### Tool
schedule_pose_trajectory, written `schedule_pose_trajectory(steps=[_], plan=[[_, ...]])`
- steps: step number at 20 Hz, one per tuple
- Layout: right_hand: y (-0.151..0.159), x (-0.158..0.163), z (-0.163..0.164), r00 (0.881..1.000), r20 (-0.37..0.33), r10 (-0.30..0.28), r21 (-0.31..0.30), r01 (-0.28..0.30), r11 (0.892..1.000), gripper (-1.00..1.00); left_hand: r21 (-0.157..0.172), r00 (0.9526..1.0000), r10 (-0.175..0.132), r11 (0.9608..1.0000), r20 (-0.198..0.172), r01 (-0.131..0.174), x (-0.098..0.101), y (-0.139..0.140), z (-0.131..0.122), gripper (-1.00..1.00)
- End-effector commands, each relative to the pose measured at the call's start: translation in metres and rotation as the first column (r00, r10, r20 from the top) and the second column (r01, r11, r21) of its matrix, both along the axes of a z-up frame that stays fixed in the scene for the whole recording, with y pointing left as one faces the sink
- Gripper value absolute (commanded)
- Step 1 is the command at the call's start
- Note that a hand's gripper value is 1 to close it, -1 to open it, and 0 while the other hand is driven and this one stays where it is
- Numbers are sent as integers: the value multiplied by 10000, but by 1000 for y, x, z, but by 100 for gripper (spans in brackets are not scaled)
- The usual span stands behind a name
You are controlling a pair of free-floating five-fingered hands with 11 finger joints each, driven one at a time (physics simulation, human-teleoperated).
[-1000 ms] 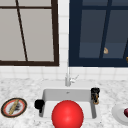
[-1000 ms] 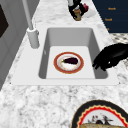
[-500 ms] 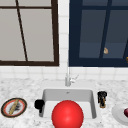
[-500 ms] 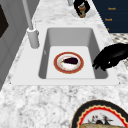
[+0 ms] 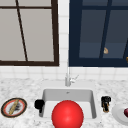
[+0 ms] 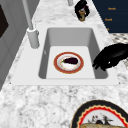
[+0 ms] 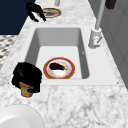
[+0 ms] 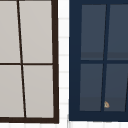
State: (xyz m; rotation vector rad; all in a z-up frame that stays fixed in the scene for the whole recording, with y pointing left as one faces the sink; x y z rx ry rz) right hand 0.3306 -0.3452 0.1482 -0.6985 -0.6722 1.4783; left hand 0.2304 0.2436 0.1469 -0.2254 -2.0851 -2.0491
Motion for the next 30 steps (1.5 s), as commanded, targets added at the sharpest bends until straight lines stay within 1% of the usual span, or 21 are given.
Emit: schedule_pose_trajectory(steps=[1, 2, 3, 5, 7, 8, 10, 11, 13, 14, 15, 16, 17, 18, 21, 24, 27, 28, 29, 30], plan=[[-16, -11, -25, 9967, 612, 538, 232, -553, 9982, 100, 0, 10000, 0, 10000, 0, 0, 0, 0, 0, 0], [-21, -18, -36, 9975, 542, 448, 297, -465, 9985, 100, 0, 10000, 0, 10000, 0, 0, 0, 0, 0, 0], [-23, -20, -42, 9969, 736, 282, 270, -302, 9992, 100, 0, 10000, 0, 10000, 0, 0, 0, 0, 0, 0], [-28, -24, -42, 9923, 1199, 316, 696, -402, 9968, 100, 0, 10000, 0, 10000, 0, 0, 0, 0, 0, 0], [-33, -28, -40, 9864, 1604, 367, 1123, -552, 9921, 100, 0, 10000, 0, 10000, 0, 0, 0, 0, 0, 0], [-35, -29, -38, 9834, 1793, 283, 1458, -550, 9878, 100, 0, 10000, 0, 10000, 0, 0, 0, 0, 0, 0], [-39, -35, -38, 9766, 2145, 131, 1790, -525, 9825, 100, 0, 10000, 0, 10000, 0, 0, 0, 0, 0, 0], [-39, -39, -39, 9726, 2325, 89, 1761, -511, 9831, 100, 0, 10000, 0, 10000, 0, 0, 0, 0, 0, 0], [-34, -47, -44, 9708, 2401, -11, 1632, -392, 9858, 100, 0, 10000, 0, 10000, 0, 0, 0, 0, 0, 0], [-30, -46, -41, 9714, 2372, -97, 1490, -266, 9885, 100, 0, 10000, 0, 10000, 0, 0, 0, 0, 0, 0], [-27, -40, -35, 9759, 2179, -139, 1440, -181, 9894, 100, 0, 10000, 0, 10000, 0, 0, 0, 0, 0, 0], [-25, -33, -31, 9784, 2062, -136, 1379, -153, 9903, 100, 0, 10000, 0, 10000, 0, 0, 0, 0, 0, 0], [-24, -28, -24, 9785, 2059, -152, 1446, -151, 9894, 100, 0, 10000, 0, 10000, 0, 0, 0, 0, 0, 0], [-21, -27, -24, 9807, 1951, -135, 1381, -139, 9903, 100, 0, 10000, 0, 10000, 0, 0, 0, 0, 0, 0], [-28, -26, -22, 9861, 1656, -104, 1322, -118, 9911, 100, 0, 10000, 0, 10000, 0, 0, 0, 0, 0, 0], [-31, -26, -21, 9869, 1615, 6, 1359, -229, 9905, 100, 0, 10000, 0, 10000, 0, 0, 0, 0, 0, 0], [-33, -26, -21, 9852, 1715, -27, 1449, -225, 9892, 100, 0, 10000, 0, 10000, 0, 0, 0, 0, 0, 0], [-29, -26, -21, 9842, 1770, -86, 1428, -171, 9896, -100, 0, 10000, 0, 10000, 0, 0, 0, 0, 0, 0], [-30, -26, -16, 9807, 1954, -61, 1145, -166, 9933, -100, 0, 10000, 0, 10000, 0, 0, 0, 0, 0, 0], [-31, -22, -14, 9791, 2029, -114, 1138, -121, 9934, -100, 0, 10000, 0, 10000, 0, 0, 0, 0, 0, 0]])
